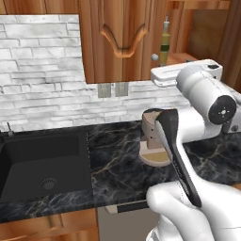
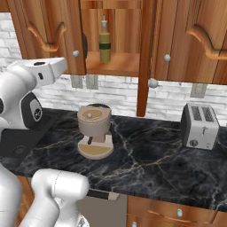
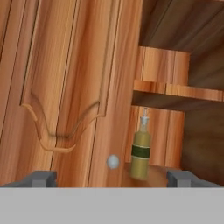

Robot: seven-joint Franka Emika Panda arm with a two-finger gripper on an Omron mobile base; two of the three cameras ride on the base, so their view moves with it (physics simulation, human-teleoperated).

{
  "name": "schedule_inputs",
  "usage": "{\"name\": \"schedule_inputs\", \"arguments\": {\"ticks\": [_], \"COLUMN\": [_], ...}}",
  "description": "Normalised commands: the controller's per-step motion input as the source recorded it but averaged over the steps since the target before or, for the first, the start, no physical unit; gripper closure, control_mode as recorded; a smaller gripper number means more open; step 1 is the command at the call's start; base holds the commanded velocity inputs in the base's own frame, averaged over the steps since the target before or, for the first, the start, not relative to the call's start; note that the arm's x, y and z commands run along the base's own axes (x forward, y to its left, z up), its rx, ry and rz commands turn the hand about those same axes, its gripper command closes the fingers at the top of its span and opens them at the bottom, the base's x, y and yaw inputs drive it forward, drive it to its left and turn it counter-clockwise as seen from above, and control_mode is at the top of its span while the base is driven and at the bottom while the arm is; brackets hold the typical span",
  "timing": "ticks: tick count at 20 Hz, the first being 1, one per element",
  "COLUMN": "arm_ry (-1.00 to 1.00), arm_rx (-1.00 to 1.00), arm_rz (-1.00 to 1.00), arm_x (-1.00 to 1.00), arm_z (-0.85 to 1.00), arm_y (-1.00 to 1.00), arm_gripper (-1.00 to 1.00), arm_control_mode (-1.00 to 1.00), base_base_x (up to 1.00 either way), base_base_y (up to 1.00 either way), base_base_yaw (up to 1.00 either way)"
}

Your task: Move the oil and vinegar bottle and syrup bottle from the cabinet to the dining counter.

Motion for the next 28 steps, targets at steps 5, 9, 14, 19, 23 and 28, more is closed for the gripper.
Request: {"name": "schedule_inputs", "arguments": {"ticks": [5,9,14,19,23,28], "arm_ry": [0.00,0.00,0.00,-0.01,-0.01,-0.02], "arm_rx": [0.00,0.00,0.02,0.04,0.01,0.00], "arm_rz": [0.00,0.00,0.00,0.04,0.08,0.09], "arm_x": [0.10,0.13,0.21,0.18,0.20,0.23], "arm_z": [-0.25,-0.25,-0.08,0.00,0.00,0.00], "arm_y": [-0.23,-0.13,-0.10,-0.02,0.00,0.03], "arm_gripper": [-1.00,-1.00,-1.00,-1.00,-1.00,-1.00], "arm_control_mode": [-1.00,-1.00,-1.00,-1.00,-1.00,-1.00], "base_base_x": [0.00,0.00,0.00,0.00,0.00,0.00], "base_base_y": [0.00,0.00,0.00,0.00,0.00,0.00], "base_base_yaw": [0.00,0.00,0.00,0.00,0.00,0.00]}}
